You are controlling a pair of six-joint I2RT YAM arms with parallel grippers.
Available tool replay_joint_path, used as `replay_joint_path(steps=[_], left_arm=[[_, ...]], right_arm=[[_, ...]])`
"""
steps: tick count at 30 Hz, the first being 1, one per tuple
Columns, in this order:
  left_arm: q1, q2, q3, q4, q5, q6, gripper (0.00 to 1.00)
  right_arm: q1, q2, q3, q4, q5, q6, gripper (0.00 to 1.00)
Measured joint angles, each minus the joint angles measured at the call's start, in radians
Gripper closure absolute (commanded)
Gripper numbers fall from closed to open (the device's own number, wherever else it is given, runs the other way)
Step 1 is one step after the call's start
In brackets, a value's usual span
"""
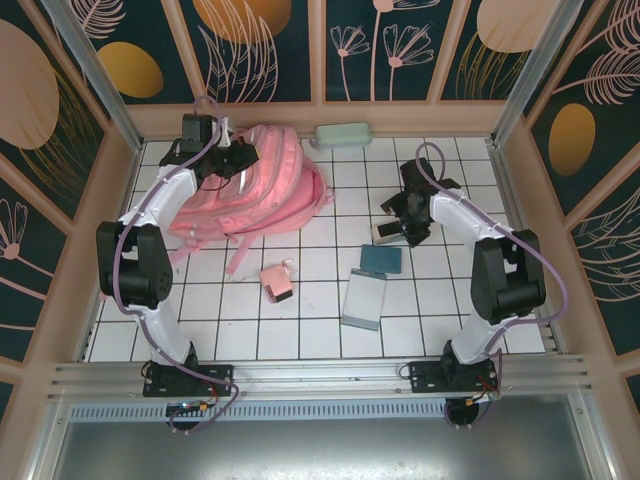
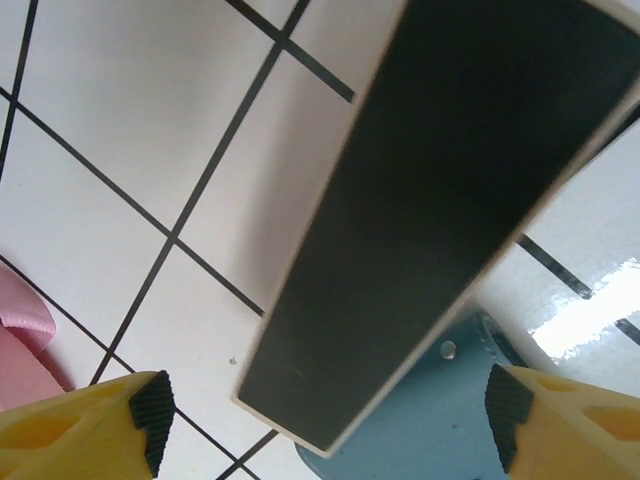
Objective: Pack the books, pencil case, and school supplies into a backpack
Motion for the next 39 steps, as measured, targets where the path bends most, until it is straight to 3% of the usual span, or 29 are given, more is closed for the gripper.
replay_joint_path(steps=[8,21,28,34,39], left_arm=[[0.000,0.008,0.000,0.007,0.010,-0.005,1.00],[0.000,0.008,0.000,0.008,0.010,-0.005,1.00],[0.000,0.008,0.000,0.010,0.009,-0.005,1.00],[0.000,0.008,0.000,0.010,0.009,-0.005,1.00],[0.000,0.008,0.000,0.010,0.010,-0.005,1.00]], right_arm=[[-0.045,0.006,-0.002,-0.008,0.019,-0.028,0.14],[-0.103,0.164,0.086,-0.014,0.019,-0.090,0.14],[-0.107,0.195,0.137,-0.023,0.023,-0.126,0.29],[-0.112,0.164,0.100,-0.021,0.035,-0.129,0.62],[-0.119,0.091,0.034,-0.014,0.032,-0.128,0.66]])
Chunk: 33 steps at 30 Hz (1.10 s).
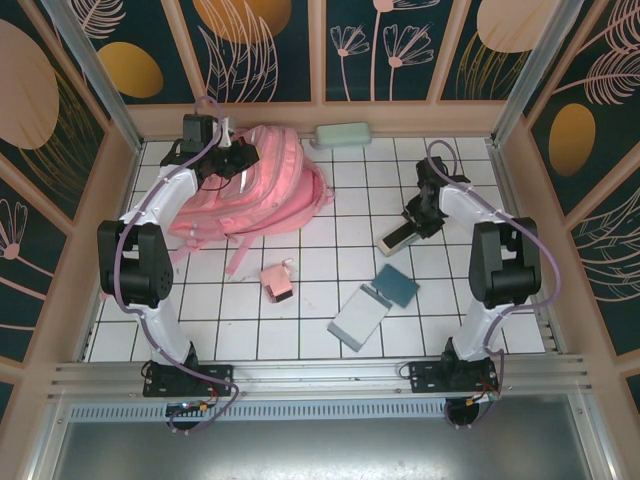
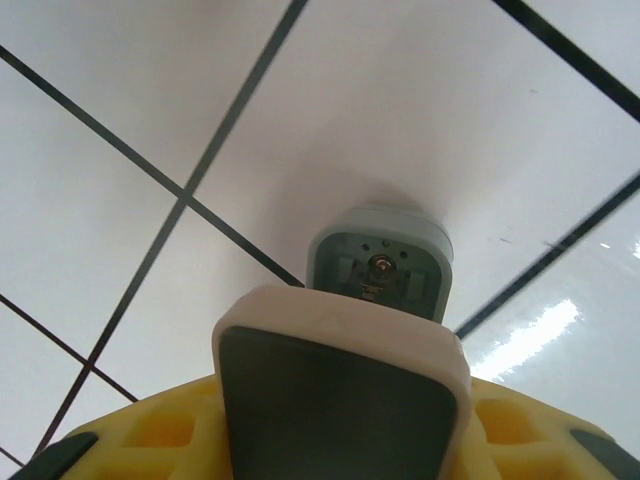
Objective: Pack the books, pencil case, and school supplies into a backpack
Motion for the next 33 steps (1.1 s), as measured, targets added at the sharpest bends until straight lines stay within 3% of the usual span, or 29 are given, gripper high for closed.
replay_joint_path(steps=[8,18,26,33], left_arm=[[0.000,0.000,0.000,0.011,0.013,-0.029,1.00],[0.008,0.000,0.010,0.015,0.034,-0.092,1.00],[0.021,0.000,0.051,0.019,0.065,-0.160,1.00],[0.025,0.000,0.060,0.023,0.086,-0.209,1.00]], right_arm=[[0.007,-0.073,-0.027,0.112,-0.080,-0.008,0.68],[0.107,-0.061,0.011,0.439,-0.284,-0.068,0.69],[0.229,0.142,0.186,0.733,-0.441,-0.071,0.70],[0.312,0.375,0.351,0.859,-0.484,-0.043,0.69]])
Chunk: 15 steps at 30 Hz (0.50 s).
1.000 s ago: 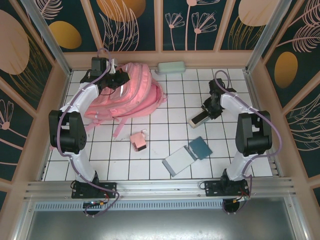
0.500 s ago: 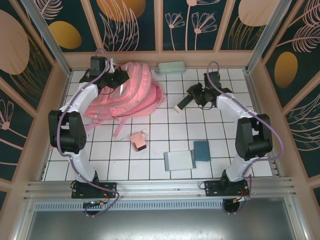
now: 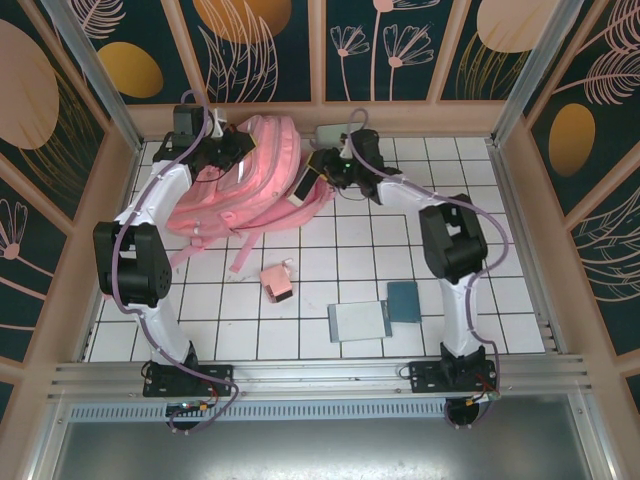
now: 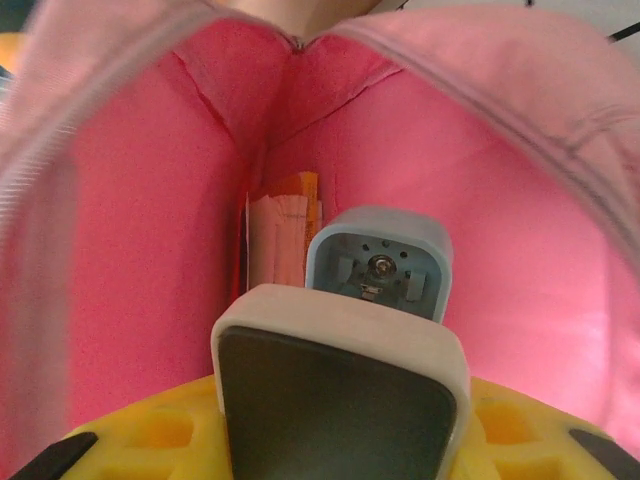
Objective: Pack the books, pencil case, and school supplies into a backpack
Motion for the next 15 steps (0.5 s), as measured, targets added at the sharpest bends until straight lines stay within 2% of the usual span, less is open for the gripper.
replay_joint_path(steps=[13,15], left_arm=[[0.002,0.000,0.009,0.042,0.060,-0.066,1.00],[0.002,0.000,0.009,0.044,0.063,-0.066,1.00]], right_arm=[[0.076,0.401,0.396,0.154,-0.021,0.093,0.65],[0.085,0.464,0.483,0.146,-0.025,0.100,0.60]])
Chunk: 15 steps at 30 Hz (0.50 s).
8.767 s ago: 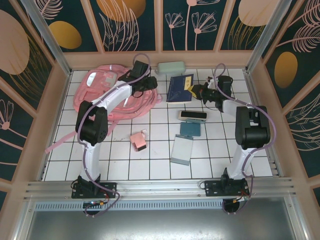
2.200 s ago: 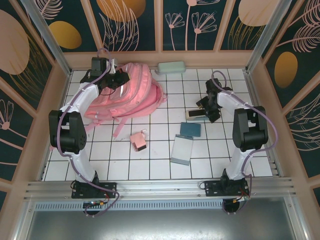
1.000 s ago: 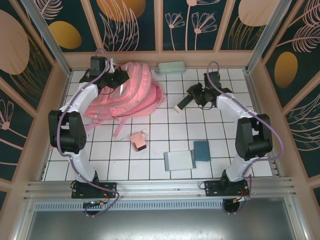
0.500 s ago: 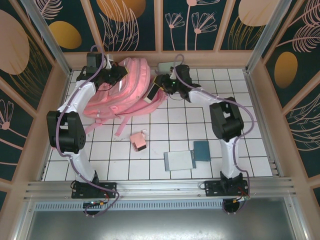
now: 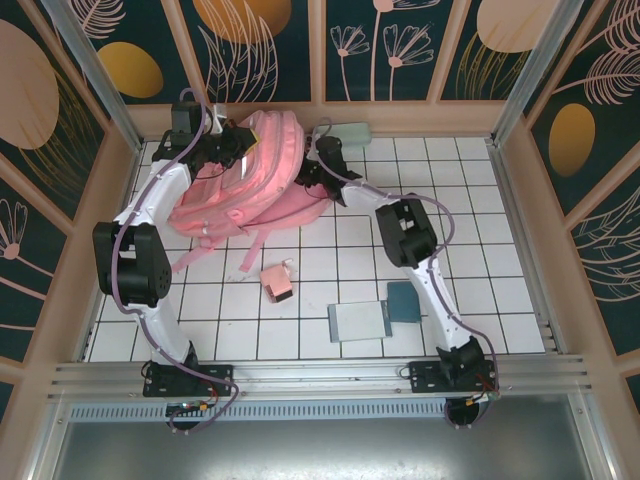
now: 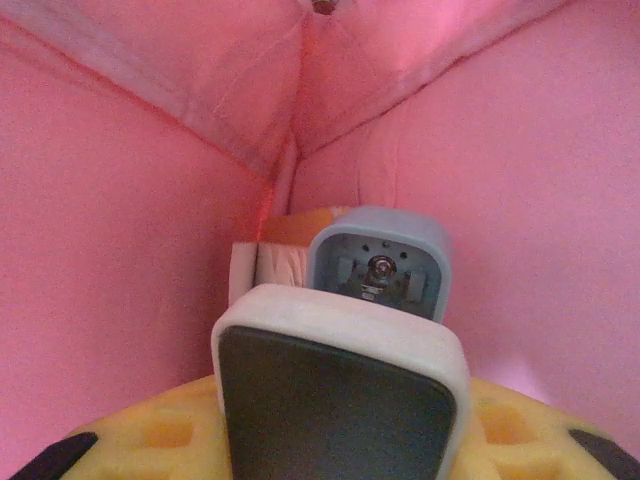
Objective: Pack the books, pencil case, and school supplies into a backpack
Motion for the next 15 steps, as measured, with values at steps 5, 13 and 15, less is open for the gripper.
replay_joint_path(steps=[5,13,15], left_arm=[[0.000,0.000,0.000,-0.001,0.000,0.002,1.00],[0.000,0.000,0.000,0.000,0.000,0.008,1.00],[0.000,0.000,0.000,0.000,0.000,0.008,1.00]], right_arm=[[0.016,0.054,0.093,-0.066,-0.014,-0.010,0.26],[0.016,0.002,0.096,-0.241,0.024,-0.110,0.18],[0.013,-0.021,0.088,-0.299,0.044,-0.132,0.18]])
